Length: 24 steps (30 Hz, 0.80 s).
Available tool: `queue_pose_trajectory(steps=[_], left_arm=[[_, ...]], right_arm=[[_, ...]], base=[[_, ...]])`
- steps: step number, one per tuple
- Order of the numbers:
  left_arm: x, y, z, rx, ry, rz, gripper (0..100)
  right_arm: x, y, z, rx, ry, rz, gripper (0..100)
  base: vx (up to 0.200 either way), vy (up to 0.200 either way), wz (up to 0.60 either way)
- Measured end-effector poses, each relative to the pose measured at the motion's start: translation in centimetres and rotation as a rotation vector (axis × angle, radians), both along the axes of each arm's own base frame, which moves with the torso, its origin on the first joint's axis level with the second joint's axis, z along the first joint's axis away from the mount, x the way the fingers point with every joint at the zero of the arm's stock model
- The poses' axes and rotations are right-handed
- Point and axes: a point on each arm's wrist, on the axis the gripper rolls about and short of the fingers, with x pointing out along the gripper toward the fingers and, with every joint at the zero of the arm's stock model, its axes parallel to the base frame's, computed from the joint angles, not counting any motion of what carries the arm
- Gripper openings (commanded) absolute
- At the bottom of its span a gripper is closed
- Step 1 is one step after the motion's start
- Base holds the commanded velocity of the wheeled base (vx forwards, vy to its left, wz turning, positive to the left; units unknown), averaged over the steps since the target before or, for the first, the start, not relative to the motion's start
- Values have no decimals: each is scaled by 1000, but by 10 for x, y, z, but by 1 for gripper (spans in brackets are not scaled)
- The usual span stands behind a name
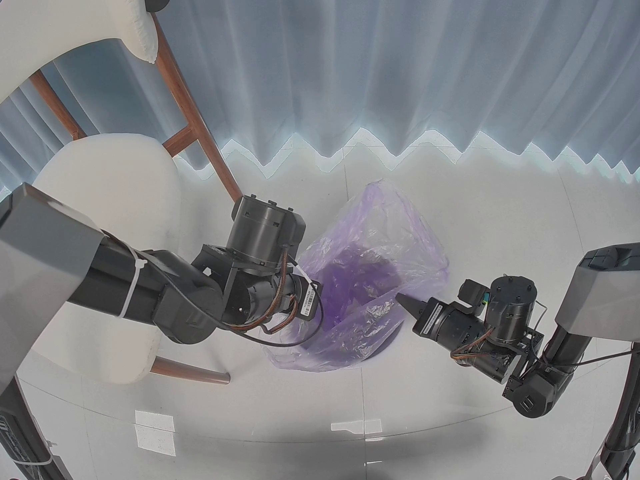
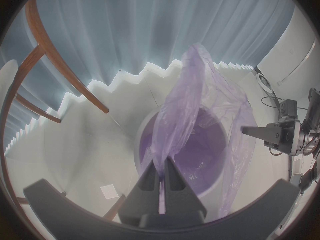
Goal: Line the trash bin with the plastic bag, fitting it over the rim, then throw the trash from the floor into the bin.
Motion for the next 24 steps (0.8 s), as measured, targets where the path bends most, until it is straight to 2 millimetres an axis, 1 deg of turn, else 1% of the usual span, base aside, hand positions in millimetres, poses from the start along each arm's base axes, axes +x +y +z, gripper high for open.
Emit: queue_pose_trajectory(steps=[6, 13, 19, 24], left_arm=[[-4, 4, -7, 20, 24, 0, 0], [-11, 9, -16, 60, 50, -13, 0], [-30, 26, -38, 164, 101, -54, 0], [-37, 44, -48, 229, 113, -78, 0]], right_arm=[[-11, -1, 1, -29, 6, 12, 0], [-38, -10, -9, -94, 45, 34, 0], [-57, -11, -23, -130, 96, 65, 0], [-67, -1, -35, -159, 140, 120, 0]], base=[[0, 0, 0], [0, 0, 0], [0, 0, 0], [0, 0, 0]])
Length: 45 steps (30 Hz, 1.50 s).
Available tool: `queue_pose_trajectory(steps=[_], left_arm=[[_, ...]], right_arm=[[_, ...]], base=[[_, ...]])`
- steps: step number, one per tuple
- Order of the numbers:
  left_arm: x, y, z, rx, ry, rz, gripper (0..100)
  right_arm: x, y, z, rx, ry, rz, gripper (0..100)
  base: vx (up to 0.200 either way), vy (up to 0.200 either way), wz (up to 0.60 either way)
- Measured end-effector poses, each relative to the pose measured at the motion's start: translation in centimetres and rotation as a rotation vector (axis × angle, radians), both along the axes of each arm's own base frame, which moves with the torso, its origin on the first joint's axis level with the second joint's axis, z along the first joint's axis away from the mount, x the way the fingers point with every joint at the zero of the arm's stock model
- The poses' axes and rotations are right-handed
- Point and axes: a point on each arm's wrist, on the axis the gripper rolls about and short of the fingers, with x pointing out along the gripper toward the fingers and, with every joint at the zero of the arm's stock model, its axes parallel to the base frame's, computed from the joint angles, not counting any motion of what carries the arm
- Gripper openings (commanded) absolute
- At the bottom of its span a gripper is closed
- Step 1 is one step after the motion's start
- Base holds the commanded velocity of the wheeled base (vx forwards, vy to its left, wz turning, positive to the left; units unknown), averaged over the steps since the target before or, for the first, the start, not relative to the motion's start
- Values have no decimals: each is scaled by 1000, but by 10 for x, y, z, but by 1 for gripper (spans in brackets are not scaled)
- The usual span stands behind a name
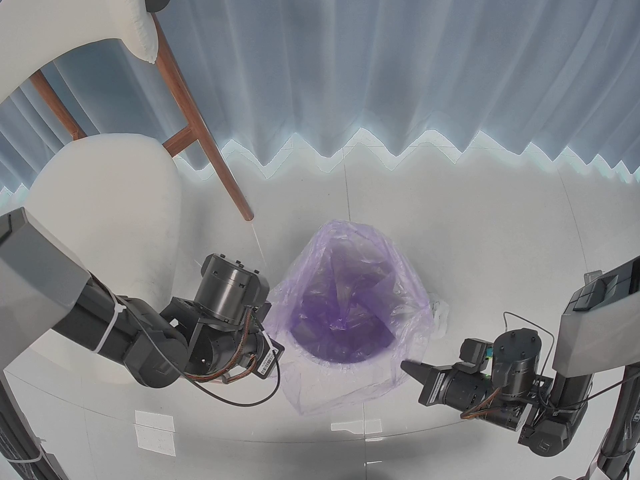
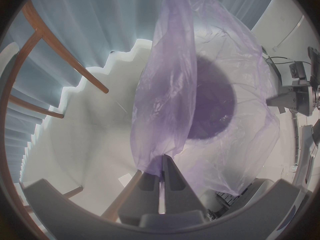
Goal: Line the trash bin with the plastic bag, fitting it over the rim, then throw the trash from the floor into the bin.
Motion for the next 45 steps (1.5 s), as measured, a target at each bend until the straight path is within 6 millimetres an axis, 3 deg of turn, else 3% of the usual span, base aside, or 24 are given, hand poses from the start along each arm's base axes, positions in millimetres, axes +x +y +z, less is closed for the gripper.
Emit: queue_pose_trajectory(steps=[4, 9, 17, 22, 36, 45], left_arm=[[0, 10, -3, 16, 9, 16, 0], [3, 15, -7, 25, 18, 32, 0], [10, 19, -18, 44, 42, 49, 0], [25, 25, -24, 65, 29, 56, 0], [54, 12, -15, 9, -33, 49, 0], [40, 17, -32, 44, 36, 31, 0]], right_arm=[[-3, 8, -11, -23, 32, 34, 0], [8, 11, -19, -31, 29, 21, 0], [27, -13, -28, -90, 10, -53, 0], [38, -29, -30, -98, 1, -107, 0], [71, -51, -23, -132, -112, -177, 0], [58, -50, -29, -149, -63, -159, 0]], base=[[0, 0, 0], [0, 0, 0], [0, 0, 0], [0, 0, 0], [0, 0, 0], [0, 0, 0]])
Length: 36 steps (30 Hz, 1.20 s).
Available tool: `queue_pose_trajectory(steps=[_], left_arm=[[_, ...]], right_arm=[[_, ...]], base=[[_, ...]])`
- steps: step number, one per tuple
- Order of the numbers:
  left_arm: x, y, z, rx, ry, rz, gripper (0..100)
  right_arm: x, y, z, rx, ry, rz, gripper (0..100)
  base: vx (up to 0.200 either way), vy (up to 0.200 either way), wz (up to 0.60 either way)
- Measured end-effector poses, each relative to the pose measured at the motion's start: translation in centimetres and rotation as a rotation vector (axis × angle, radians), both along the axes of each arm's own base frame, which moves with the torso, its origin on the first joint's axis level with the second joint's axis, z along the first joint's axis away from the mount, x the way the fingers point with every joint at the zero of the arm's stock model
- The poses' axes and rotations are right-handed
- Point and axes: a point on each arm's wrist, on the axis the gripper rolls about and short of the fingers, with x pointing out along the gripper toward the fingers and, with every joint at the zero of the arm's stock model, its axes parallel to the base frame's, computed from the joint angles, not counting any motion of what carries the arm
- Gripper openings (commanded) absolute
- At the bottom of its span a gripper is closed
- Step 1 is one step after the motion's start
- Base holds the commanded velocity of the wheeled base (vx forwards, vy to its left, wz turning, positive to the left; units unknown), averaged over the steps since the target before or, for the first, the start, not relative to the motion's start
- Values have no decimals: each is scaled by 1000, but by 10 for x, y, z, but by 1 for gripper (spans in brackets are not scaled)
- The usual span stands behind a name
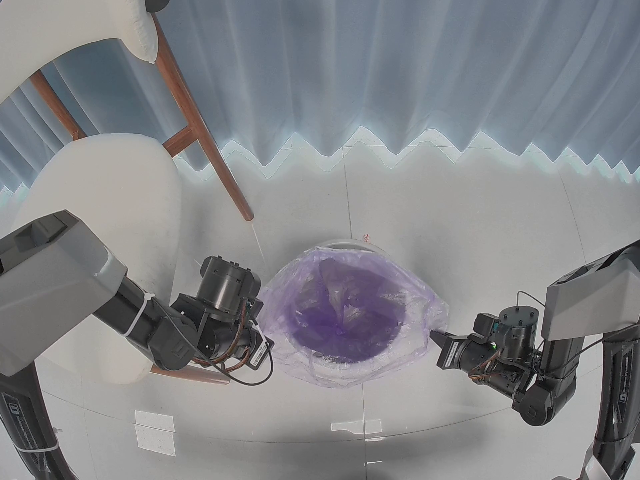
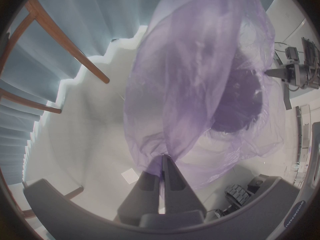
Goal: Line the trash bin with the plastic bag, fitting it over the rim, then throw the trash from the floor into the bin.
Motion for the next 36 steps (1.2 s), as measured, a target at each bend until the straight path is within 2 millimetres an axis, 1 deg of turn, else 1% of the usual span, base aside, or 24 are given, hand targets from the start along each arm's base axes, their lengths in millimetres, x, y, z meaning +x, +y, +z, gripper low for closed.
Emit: queue_pose_trajectory(steps=[6, 11, 18, 24, 26, 32, 33, 34, 35, 36], left_arm=[[-12, 8, -10, 32, 43, -25, 0], [-12, 16, -13, 52, 52, -21, 0], [-5, 16, -14, 51, 45, -16, 0], [4, 11, -14, 42, 23, -13, 0], [6, 10, -15, 44, 24, -11, 0], [17, 2, -9, 18, -35, -14, 0], [18, 1, -8, 11, -49, -15, 0], [18, 0, -8, 9, -55, -15, 0], [19, -1, -8, 6, -62, -16, 100], [19, -1, -7, 4, -65, -18, 100]], right_arm=[[-10, 0, -4, -5, 43, 19, 0], [-6, 0, -9, -5, 47, 18, 0], [7, 2, -15, -2, 26, 16, 0], [16, 5, -16, 3, -1, 16, 0], [19, 4, -16, 1, -8, 13, 0], [27, -3, -13, -14, -43, 11, 0], [27, -4, -12, -15, -48, 12, 100], [28, -5, -11, -15, -52, 15, 100], [28, -6, -10, -16, -55, 20, 100], [28, -6, -9, -16, -59, 24, 100]], base=[[0, 0, 0], [0, 0, 0], [0, 0, 0], [0, 0, 0], [0, 0, 0], [0, 0, 0], [0, 0, 0], [0, 0, 0], [0, 0, 0], [0, 0, 0]])
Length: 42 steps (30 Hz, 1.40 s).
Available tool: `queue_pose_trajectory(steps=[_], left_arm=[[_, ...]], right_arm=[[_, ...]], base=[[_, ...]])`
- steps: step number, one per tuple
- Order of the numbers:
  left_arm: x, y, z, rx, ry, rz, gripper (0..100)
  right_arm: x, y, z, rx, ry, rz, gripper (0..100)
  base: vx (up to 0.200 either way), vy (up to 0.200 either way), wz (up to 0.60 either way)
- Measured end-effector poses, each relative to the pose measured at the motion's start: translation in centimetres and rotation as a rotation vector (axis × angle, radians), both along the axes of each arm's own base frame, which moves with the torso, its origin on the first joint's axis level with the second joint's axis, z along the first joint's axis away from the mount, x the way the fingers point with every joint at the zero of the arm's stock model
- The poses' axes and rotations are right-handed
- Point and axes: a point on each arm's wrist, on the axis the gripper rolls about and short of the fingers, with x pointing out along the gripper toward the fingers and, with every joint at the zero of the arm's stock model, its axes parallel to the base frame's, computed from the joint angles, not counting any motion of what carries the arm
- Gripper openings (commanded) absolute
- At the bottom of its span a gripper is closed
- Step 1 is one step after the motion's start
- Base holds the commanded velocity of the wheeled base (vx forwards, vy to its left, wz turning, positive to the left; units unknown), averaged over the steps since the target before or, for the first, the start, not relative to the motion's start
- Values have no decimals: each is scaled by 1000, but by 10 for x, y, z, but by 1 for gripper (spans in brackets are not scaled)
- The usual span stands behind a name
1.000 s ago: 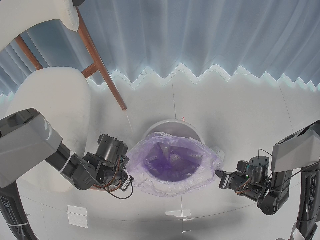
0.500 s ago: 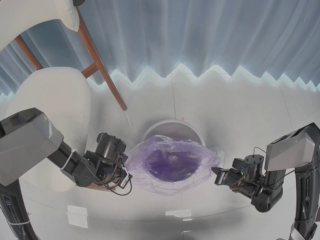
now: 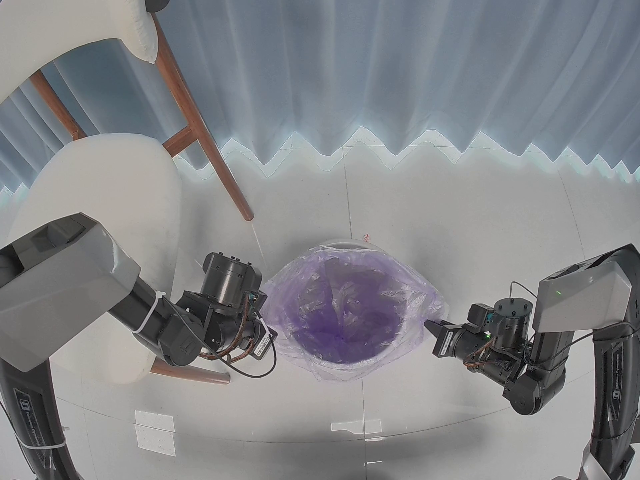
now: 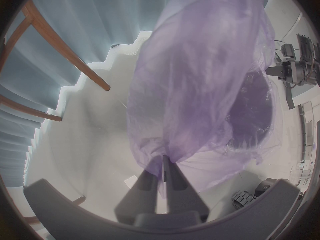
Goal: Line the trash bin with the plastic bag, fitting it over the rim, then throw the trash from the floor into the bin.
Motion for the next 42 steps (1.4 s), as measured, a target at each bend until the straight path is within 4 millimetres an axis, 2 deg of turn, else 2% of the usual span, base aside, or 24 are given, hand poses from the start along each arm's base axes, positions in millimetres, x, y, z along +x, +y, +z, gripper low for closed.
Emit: queue_pose_trajectory(steps=[8, 19, 23, 31, 37, 42], left_arm=[[-8, -1, 10, -20, -12, -18, 100], [-52, 8, 41, -43, -32, -69, 100], [-64, 13, 52, -63, -47, -89, 100], [-60, 8, 79, -114, -131, -104, 100], [-58, -1, 83, -124, -149, -124, 100], [-46, -8, 87, -138, -174, -121, 100]], right_arm=[[-7, -2, 9, -8, -11, 21, 100], [-31, -3, 24, -23, -10, 188, 100], [-31, -4, 34, -60, -65, 237, 100], [-18, -3, 55, -80, -189, 250, 100], [-7, -5, 65, -81, -250, 235, 100], [2, -7, 71, -79, -289, 222, 100]], base=[[0, 0, 0], [0, 0, 0], [0, 0, 0], [0, 0, 0], [0, 0, 0], [0, 0, 0]])
